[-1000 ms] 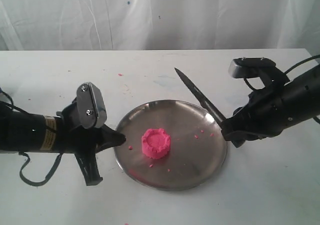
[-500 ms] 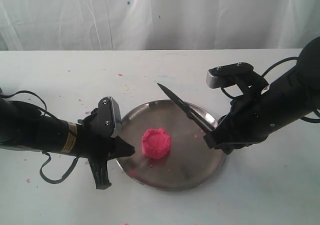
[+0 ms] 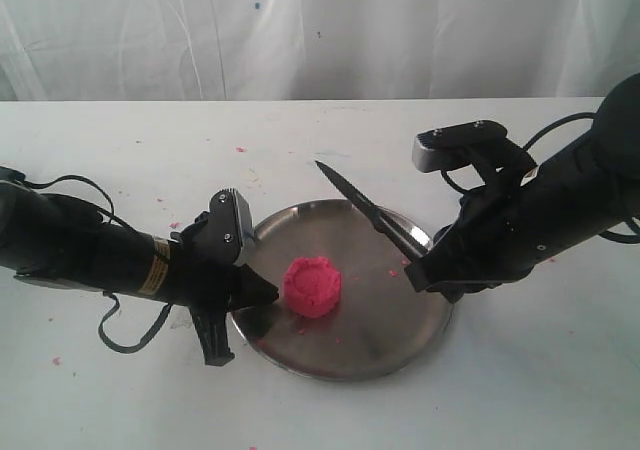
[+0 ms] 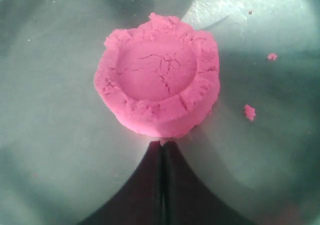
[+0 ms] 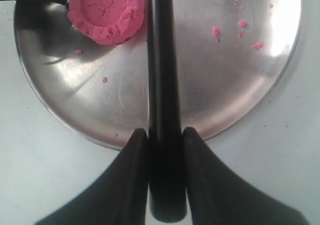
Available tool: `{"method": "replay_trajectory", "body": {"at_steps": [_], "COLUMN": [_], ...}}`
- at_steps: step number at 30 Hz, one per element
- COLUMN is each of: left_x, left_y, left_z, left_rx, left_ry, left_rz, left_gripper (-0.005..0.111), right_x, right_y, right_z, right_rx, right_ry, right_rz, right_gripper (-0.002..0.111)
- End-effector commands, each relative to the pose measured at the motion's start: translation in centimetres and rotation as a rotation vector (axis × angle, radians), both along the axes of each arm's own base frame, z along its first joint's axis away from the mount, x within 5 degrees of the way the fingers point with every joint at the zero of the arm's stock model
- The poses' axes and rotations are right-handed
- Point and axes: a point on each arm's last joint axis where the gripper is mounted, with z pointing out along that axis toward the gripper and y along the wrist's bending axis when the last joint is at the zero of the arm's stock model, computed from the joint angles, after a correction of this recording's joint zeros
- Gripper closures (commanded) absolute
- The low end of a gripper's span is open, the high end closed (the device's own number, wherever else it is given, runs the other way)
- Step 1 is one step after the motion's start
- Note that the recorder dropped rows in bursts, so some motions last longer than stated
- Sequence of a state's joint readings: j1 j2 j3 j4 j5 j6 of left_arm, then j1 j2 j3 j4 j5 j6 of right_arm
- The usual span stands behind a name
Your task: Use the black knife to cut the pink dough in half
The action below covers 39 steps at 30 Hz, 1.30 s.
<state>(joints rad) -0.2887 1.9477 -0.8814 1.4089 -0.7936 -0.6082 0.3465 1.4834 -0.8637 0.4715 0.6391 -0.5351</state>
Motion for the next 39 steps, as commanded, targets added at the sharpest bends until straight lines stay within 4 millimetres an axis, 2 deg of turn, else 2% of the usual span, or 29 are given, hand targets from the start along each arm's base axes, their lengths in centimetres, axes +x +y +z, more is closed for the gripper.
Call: {"method": "replay_trajectory", "body": {"at_steps": [1, 13, 23, 30, 35, 39], "left_x": [0.2, 0.3, 0.6, 0.9, 1.4, 1.3], "left_y": [-0.4, -0.8, -0.8, 0.0, 1.2, 1.2], "left_z": [-0.3, -0.2, 0.1, 1.7, 2.4, 3.6], "left_rx": [-0.026, -0.070, -0.097, -0.025, 0.095, 0.078], "left_ry": [0.019, 0.025, 0.018, -0.033, -0.070, -0.091], "left_rz": [-0.015, -0.034, 0.004, 0.069, 0.162, 0.181], "left_gripper": [0.107, 0.107, 0.107, 0.107, 0.107, 0.107], "right_x": [0.1, 0.0, -0.1, -0.6, 0.4, 0.6], "right_y": [0.1, 0.2, 0.2, 1.7, 2.2, 2.3], "right_z": [0.4, 0.3, -1.1, -1.4, -2.2, -2.7], "right_rx": [0.018, 0.019, -0.067, -0.142, -0.140, -0.144], "right_ry": [-0.013, 0.001, 0.051, -0.015, -0.068, -0.066], "right_rz": [-0.012, -0.007, 0.079, 0.191, 0.162, 0.161], "right_gripper": [0.108, 0.108, 0.108, 0.108, 0.108, 0.108]}}
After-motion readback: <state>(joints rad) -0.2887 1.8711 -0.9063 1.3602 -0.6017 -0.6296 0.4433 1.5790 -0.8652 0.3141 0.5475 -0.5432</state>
